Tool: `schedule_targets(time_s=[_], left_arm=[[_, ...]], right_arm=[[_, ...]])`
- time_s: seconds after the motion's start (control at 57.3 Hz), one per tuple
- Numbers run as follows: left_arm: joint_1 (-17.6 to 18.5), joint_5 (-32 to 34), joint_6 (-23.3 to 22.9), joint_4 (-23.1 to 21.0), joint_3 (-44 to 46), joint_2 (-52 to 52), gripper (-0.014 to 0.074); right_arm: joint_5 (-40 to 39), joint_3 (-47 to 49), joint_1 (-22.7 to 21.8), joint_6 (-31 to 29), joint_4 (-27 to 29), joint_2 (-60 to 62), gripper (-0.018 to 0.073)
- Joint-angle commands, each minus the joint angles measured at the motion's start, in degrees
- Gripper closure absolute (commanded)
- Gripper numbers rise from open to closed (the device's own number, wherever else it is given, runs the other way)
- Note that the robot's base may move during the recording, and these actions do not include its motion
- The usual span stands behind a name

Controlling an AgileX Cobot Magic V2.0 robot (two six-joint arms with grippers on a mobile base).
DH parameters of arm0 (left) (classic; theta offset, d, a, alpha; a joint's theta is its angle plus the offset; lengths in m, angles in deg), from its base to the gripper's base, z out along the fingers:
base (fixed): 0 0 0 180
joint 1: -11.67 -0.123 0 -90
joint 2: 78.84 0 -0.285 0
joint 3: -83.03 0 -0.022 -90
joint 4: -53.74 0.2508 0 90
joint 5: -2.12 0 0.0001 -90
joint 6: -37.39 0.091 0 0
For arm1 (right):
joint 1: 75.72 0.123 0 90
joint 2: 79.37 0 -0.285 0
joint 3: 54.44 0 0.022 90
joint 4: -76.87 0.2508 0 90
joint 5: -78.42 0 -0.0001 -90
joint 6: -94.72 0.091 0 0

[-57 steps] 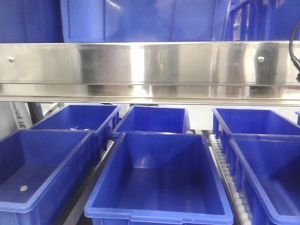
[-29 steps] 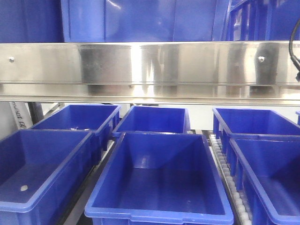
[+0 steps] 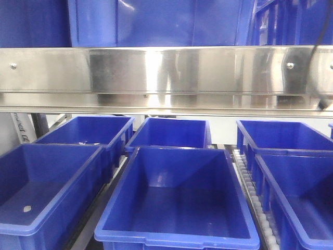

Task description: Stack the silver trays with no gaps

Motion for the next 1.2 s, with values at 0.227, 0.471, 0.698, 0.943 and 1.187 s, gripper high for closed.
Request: schedule_targets(time_s=[0.227,0.471,0.698,0.943,1.187], left_arm=[[0.50,3.05,2.01,-1.04,-6.89,-2.62,0.0615],[0.50,5.29,2.01,-2.26,-8.46,-2.85,0.0612],[0.50,5.87,2.01,-3.17,-8.46,-3.62,0.0578],[0.50,5.99,2.01,-2.29,-8.46,-4.48,0.0347],[-1.14,6.57,1.77,2.97,-8.46,-4.48,0.0224]], right_arm=[[0.31,0.69,4.00,-1.70,1.76,-5.12,0.0636],[3.12,0.69,4.00,-1.24,1.51,-7.91,0.0578],[2.72,0.69,4.00,-1.24,1.51,-8.11,0.0325],[2.31,0.69,4.00,-1.24,1.51,-8.11,0.0326],[2.82,1.06,3.90,-1.24,-0.55,-8.11,0.0326]])
